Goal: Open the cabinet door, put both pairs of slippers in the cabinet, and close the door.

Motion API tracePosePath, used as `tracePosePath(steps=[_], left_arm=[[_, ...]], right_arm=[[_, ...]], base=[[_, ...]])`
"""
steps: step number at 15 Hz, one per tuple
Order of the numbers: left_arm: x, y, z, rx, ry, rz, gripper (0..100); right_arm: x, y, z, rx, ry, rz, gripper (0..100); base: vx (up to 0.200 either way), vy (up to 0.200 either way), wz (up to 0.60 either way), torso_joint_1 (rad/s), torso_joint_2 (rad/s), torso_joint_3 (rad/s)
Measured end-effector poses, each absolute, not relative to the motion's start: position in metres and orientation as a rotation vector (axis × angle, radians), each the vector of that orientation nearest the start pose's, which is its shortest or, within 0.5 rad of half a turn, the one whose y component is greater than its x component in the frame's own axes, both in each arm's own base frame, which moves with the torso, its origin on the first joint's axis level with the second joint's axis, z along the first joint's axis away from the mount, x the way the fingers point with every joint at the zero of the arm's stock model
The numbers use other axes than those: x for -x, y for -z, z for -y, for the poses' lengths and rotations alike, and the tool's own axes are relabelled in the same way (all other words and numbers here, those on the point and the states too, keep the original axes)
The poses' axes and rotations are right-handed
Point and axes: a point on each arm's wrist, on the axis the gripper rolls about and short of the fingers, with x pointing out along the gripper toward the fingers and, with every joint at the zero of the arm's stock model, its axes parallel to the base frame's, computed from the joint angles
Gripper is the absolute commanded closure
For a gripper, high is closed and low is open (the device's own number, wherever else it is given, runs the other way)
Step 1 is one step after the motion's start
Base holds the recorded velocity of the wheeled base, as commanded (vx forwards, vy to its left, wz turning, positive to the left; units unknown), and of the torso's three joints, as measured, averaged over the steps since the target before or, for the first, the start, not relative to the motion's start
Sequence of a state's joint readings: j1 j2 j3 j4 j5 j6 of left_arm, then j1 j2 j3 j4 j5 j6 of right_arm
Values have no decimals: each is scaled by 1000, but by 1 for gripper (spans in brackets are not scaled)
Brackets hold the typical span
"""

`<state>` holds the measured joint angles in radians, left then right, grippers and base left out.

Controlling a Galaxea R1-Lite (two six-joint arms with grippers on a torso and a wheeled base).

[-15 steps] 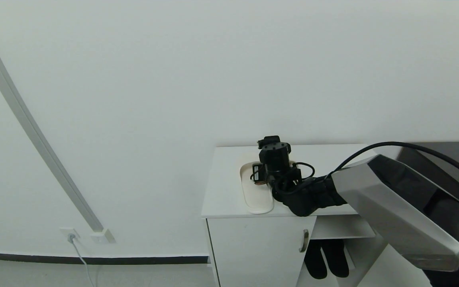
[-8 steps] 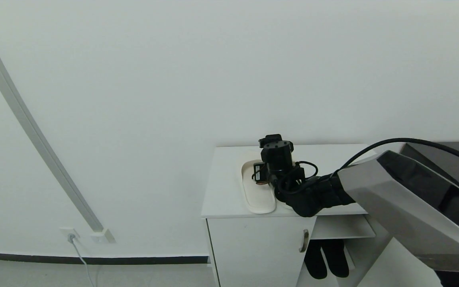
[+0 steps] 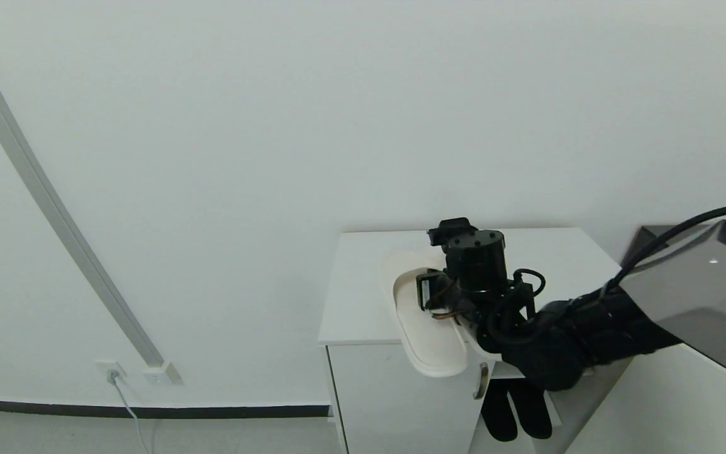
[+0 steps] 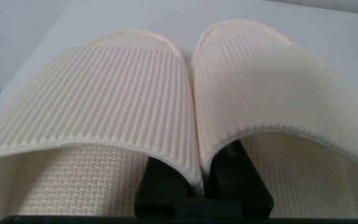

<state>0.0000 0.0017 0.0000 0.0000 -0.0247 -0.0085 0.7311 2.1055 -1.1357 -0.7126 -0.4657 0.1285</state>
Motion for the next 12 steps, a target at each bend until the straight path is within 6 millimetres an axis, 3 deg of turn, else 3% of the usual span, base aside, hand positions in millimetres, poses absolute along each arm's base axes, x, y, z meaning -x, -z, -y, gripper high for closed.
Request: tracePosePath(steps=[2,8,12], left_arm=[[23,-76,1,9,25,-2,100],[23,-76,1,12,24,-2,100],[23,-76,1,12,25,-2,100]], right_arm=[[-290,-139,-254,20,-328,-195,100],[-216,-136,-204,25,-616,-234,100],[-202,-138,-192,11,-628,-243,100]], base=[[0,0,0,0,0,0],[0,0,0,0,0,0],[0,0,0,0,0,0]])
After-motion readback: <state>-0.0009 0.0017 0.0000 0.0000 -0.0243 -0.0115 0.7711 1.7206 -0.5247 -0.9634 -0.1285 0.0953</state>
